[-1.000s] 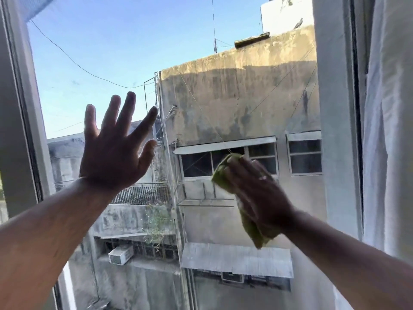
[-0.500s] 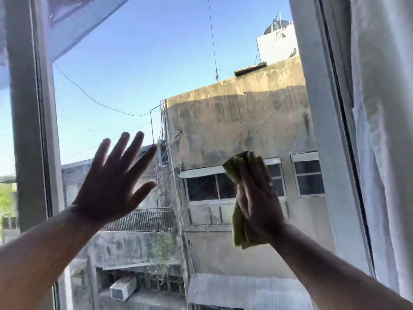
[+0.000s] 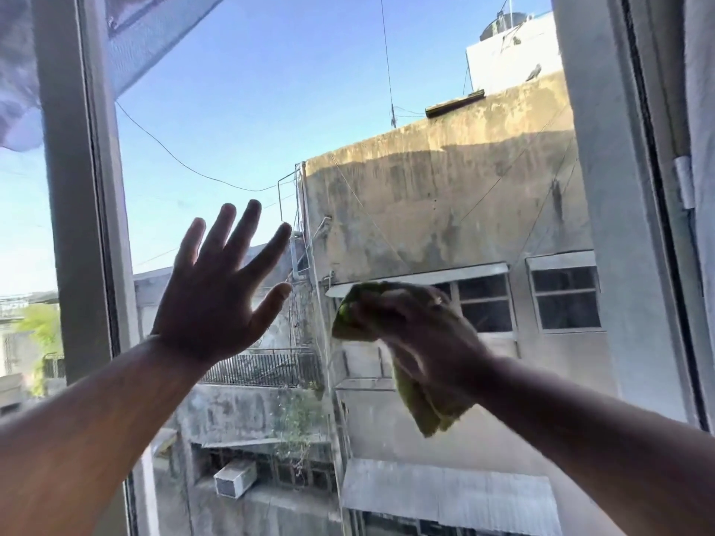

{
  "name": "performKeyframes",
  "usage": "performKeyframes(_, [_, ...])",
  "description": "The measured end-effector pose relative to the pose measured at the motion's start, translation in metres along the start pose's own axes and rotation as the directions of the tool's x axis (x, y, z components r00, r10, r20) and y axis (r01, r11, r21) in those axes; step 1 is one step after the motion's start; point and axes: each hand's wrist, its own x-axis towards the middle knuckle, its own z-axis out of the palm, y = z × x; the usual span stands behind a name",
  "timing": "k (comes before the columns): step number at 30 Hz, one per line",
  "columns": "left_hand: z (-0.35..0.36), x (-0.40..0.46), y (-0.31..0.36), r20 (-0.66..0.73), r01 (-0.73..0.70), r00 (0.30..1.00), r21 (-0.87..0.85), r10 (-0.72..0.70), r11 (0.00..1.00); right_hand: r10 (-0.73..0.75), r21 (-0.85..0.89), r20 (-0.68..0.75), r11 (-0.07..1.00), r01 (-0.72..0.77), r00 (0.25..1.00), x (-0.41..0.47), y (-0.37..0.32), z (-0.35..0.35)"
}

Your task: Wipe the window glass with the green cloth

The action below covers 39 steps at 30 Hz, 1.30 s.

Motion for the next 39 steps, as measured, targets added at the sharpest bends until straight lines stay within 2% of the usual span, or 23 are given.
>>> performKeyframes(2, [0.0,0.001,0.0,-0.013,0.008,1.0,0.004,-0.008,1.0,0.319,-0.117,-0.183,0.932,-0.343,0.93,0.005,0.045,-0.023])
performKeyframes(4, [0.0,0.0,0.002,-0.031,0.012,0.999,0.007,-0.012,1.0,0.596,-0.1,-0.315,0.753,-0.65,0.739,0.011,0.058,-0.028])
performKeyframes(5, [0.0,0.0,0.002,-0.035,0.011,0.999,0.002,-0.011,1.0,0.667,-0.073,-0.346,0.683,-0.727,0.66,0.016,0.048,-0.019])
performKeyframes(6, [-0.001,0.0,0.003,-0.04,0.009,0.999,-0.006,-0.009,1.0,0.683,-0.049,-0.349,0.67,-0.741,0.641,0.02,0.029,-0.008])
performKeyframes(7, [-0.002,0.0,0.003,-0.044,0.011,0.999,-0.012,-0.012,1.0,0.651,-0.024,-0.305,0.724,-0.689,0.695,0.02,0.002,0.006])
performKeyframes(8, [-0.002,-0.001,0.003,-0.044,0.014,0.999,-0.016,-0.014,1.0,0.549,-0.01,-0.213,0.826,-0.564,0.808,0.015,-0.03,0.019])
performKeyframes(9, [-0.003,-0.001,0.003,-0.037,0.014,0.999,-0.018,-0.015,1.0,0.365,-0.014,-0.079,0.93,-0.368,0.927,0.003,-0.063,0.029])
performKeyframes(10, [-0.004,-0.001,0.003,-0.022,0.015,1.0,-0.022,-0.015,1.0,0.127,-0.01,0.064,0.992,-0.127,0.99,-0.012,-0.092,0.035])
performKeyframes(12, [-0.006,0.0,0.002,0.009,0.018,1.0,-0.032,-0.018,0.999,-0.29,0.063,0.243,0.957,0.283,0.926,-0.04,-0.116,0.034])
performKeyframes(13, [-0.006,0.0,0.002,0.02,0.02,1.0,-0.034,-0.019,0.999,-0.398,0.082,0.287,0.917,0.391,0.871,-0.043,-0.11,0.029])
performKeyframes(14, [-0.005,0.0,0.002,0.024,0.021,1.0,-0.031,-0.02,0.999,-0.431,0.058,0.296,0.899,0.434,0.852,-0.039,-0.098,0.025])
performKeyframes(16, [-0.004,0.0,0.002,0.014,0.021,1.0,-0.029,-0.021,0.999,-0.304,-0.017,0.206,0.949,0.314,0.93,-0.024,-0.07,0.017])
performKeyframes(18, [-0.003,0.0,0.002,0.004,0.021,1.0,-0.038,-0.021,0.999,0.014,-0.07,0.039,0.998,-0.011,0.999,-0.014,-0.045,0.013])
performKeyframes(21, [-0.001,-0.002,0.002,-0.004,0.023,1.0,-0.033,-0.023,0.999,0.396,-0.042,-0.148,0.913,-0.406,0.906,-0.006,-0.063,0.025])
performKeyframes(22, [-0.001,-0.002,0.002,-0.006,0.023,1.0,-0.032,-0.023,0.999,0.391,-0.016,-0.144,0.918,-0.397,0.909,-0.008,-0.08,0.033])
performKeyframes(24, [-0.002,-0.002,0.002,-0.006,0.018,1.0,-0.039,-0.018,0.999,0.073,0.001,0.012,0.997,-0.073,0.997,-0.024,-0.116,0.045])
performKeyframes(26, [-0.002,-0.002,0.002,0.003,0.019,1.0,-0.046,-0.019,0.999,-0.348,0.006,0.237,0.934,0.357,0.907,-0.041,-0.122,0.041])
performKeyframes(28, [-0.001,-0.003,0.001,-0.005,0.019,1.0,-0.047,-0.02,0.999,-0.432,-0.03,0.264,0.89,0.455,0.862,-0.037,-0.088,0.033])
performKeyframes(30, [0.0,-0.003,0.0,-0.017,0.015,1.0,-0.04,-0.016,0.999,-0.133,-0.091,0.135,0.985,0.146,0.982,-0.018,-0.05,0.022])
performKeyframes(31, [0.001,-0.003,0.001,-0.018,0.012,1.0,-0.042,-0.013,0.999,0.071,-0.118,0.042,0.991,-0.066,0.997,-0.009,-0.035,0.014])
performKeyframes(33, [-0.001,-0.002,0.001,-0.012,0.001,1.0,-0.063,-0.002,0.998,0.399,-0.15,-0.09,0.9,-0.408,0.913,0.002,-0.023,0.004])
performKeyframes(36, [-0.006,-0.003,-0.015,-0.038,-0.033,0.999,-0.089,0.03,0.995,0.566,-0.151,-0.119,0.802,-0.578,0.816,0.014,-0.043,0.008])
performKeyframes(39, [-0.004,-0.012,-0.043,-0.043,0.073,0.996,-0.011,-0.073,0.997,0.63,-0.118,-0.072,0.765,-0.634,0.773,0.037,-0.078,0.027])
